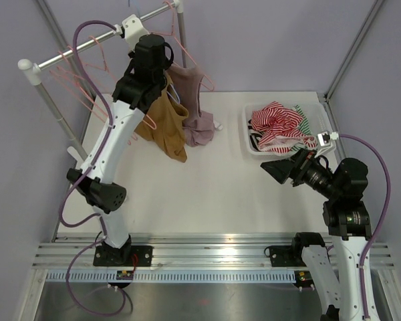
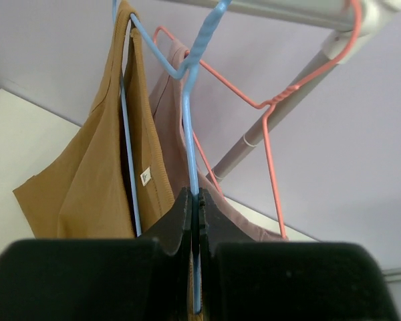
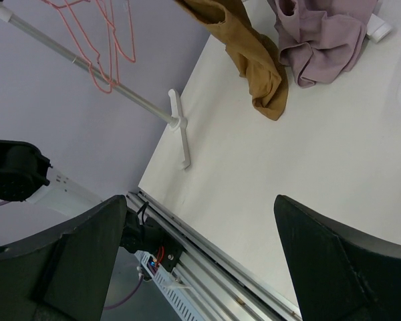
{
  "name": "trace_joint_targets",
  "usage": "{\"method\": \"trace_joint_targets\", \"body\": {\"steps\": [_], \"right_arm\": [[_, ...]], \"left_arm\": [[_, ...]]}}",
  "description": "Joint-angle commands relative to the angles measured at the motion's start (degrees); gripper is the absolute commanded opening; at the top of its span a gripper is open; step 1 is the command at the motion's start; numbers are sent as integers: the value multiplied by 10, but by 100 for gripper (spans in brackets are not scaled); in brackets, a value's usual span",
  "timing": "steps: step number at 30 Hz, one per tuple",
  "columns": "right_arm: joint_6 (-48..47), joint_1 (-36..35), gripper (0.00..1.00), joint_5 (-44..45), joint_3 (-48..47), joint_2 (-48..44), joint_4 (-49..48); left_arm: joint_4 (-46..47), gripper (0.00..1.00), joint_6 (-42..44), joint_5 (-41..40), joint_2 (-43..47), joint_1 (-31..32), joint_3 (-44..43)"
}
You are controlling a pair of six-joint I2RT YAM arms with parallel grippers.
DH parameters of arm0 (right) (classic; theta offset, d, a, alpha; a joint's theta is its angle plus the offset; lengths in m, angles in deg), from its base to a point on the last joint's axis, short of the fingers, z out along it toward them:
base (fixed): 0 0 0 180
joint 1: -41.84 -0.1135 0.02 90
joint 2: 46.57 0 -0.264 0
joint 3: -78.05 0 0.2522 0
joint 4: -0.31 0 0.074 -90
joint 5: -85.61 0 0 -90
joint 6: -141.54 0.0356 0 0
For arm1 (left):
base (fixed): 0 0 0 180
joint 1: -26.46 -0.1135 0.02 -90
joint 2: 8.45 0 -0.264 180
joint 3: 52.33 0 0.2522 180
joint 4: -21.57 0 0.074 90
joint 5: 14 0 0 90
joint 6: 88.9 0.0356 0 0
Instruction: Remove the tank top from the hanger
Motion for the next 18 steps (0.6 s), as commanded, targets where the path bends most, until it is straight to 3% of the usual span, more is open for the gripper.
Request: {"method": "trace_joint_targets", "body": {"steps": [1, 7, 12, 18], "right_arm": [[-10, -3, 100, -10, -18, 7, -30], [-20, -3, 100, -13, -33, 29, -56], [-32, -3, 100, 26, -61, 76, -83], [66, -3, 99, 73, -50, 144, -229]], "left_arm": [[58, 0, -12, 1, 91, 11, 43], [55, 0, -29, 69, 158, 11, 122], [79, 0, -49, 176, 256, 12, 254], [147, 0, -76, 294, 383, 32, 443]]}}
